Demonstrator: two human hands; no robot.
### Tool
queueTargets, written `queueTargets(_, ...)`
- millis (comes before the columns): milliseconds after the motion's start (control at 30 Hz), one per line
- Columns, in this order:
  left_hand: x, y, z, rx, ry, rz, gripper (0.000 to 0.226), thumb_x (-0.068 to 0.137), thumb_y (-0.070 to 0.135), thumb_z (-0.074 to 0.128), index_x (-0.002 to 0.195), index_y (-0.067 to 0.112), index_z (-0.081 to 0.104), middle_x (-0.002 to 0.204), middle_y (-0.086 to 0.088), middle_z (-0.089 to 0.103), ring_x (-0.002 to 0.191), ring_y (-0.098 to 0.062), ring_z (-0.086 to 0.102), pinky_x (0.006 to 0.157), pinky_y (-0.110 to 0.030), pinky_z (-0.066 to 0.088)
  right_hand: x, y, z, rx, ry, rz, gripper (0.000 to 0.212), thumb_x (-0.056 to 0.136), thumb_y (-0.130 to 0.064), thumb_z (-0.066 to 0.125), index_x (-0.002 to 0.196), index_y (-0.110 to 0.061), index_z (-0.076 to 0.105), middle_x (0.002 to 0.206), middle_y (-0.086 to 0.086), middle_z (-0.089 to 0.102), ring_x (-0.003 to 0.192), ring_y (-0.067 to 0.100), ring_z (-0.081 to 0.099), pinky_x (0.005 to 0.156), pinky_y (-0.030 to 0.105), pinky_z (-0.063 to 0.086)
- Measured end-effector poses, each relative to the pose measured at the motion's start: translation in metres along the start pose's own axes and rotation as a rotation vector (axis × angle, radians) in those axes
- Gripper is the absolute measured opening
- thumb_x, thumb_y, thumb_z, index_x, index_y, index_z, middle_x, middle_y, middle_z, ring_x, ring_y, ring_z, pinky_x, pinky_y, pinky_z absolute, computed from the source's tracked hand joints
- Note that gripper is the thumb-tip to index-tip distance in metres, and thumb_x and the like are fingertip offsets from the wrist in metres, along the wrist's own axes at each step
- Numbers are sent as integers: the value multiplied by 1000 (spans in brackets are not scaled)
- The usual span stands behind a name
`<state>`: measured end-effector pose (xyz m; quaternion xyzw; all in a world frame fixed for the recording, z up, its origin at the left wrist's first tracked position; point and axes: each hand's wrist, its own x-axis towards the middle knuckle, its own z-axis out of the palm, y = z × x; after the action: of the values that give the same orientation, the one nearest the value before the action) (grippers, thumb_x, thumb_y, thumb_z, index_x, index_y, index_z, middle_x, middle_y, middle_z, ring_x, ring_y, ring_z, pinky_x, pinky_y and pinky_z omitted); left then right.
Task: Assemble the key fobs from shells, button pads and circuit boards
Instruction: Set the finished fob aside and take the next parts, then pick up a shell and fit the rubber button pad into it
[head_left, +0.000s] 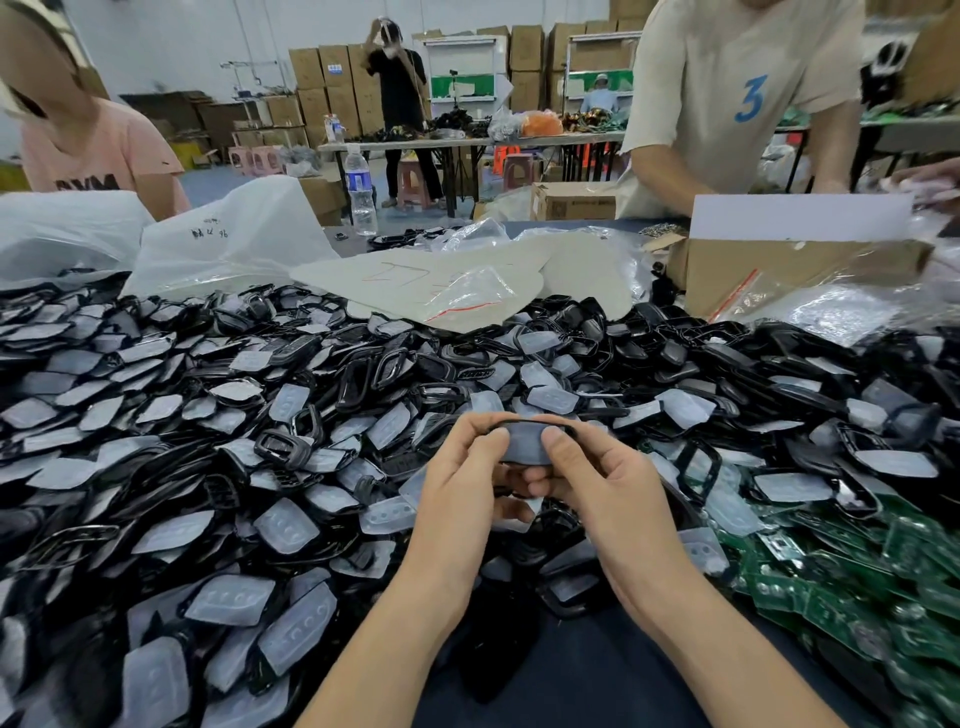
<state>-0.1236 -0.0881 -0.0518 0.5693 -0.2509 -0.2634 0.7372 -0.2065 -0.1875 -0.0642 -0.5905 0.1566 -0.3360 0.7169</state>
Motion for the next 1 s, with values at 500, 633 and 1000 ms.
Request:
queueTargets(500,-4,1,2,186,17,114,14,103,20,56,106,25,68,75,3,69,65,-6,62,57,-22,53,3,-1,-2,-8,-15,11,18,98,-17,64,98,-25,80,78,3,74,69,11,66,72,22,57)
queueTargets(633,-3,2,2,200,8,140,12,101,18,58,107,22,68,73,4,69,64,-6,60,56,-21,52,3,-1,-3,48,-21,22,21,101,-15,59,98,-18,80,78,5,72,68,12,66,71,22,56)
queueTargets(1000,-3,1,2,247,33,183,19,103,15,53,103,26,68,73,7,70,65,-6,62,58,-21,53,4,-3,-3,114,-43,61,19,99,-19,62,96,-19,80,79,3,72,71,11,65,73,19,56)
